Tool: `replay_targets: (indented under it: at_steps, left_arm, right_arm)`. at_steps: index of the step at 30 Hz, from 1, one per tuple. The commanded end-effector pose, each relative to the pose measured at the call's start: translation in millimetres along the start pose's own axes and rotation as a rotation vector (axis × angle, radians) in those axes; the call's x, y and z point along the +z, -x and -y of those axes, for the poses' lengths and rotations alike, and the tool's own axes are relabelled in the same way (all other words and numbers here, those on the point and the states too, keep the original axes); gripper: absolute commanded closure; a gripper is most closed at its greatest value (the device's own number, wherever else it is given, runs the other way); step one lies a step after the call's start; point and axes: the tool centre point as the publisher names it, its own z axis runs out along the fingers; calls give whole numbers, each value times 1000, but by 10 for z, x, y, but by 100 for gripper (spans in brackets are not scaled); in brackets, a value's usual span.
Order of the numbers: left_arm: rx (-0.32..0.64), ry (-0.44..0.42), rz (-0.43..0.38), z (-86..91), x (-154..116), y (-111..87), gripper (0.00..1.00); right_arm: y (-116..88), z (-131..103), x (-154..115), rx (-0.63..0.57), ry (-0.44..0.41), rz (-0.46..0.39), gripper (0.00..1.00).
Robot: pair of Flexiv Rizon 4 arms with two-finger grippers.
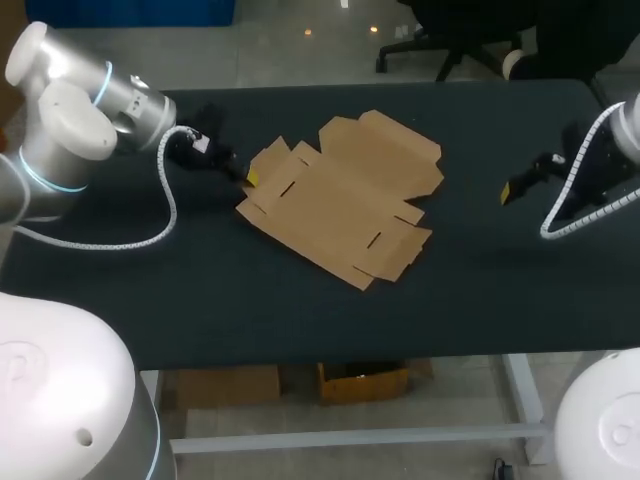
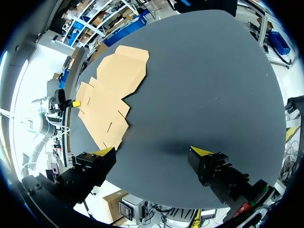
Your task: Assemble the packaging by folding the flat box into shape, placing the metal phone stand inside, and closing the box properly
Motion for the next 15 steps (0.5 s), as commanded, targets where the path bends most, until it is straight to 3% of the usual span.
replay_targets:
  at_steps: [1, 6, 15]
  left_arm:
    - [-14, -48, -32, -217, 26, 60, 100]
    - [-19, -30, -77, -332, 41, 24, 100]
    - [-42, -20, -70, -464, 60, -99, 100]
  right_arm:
    - [59, 32, 10, 9, -3, -8, 0]
    - [97, 72, -28, 19, 2, -1, 0]
    - [126, 63, -27, 39, -5, -1, 0]
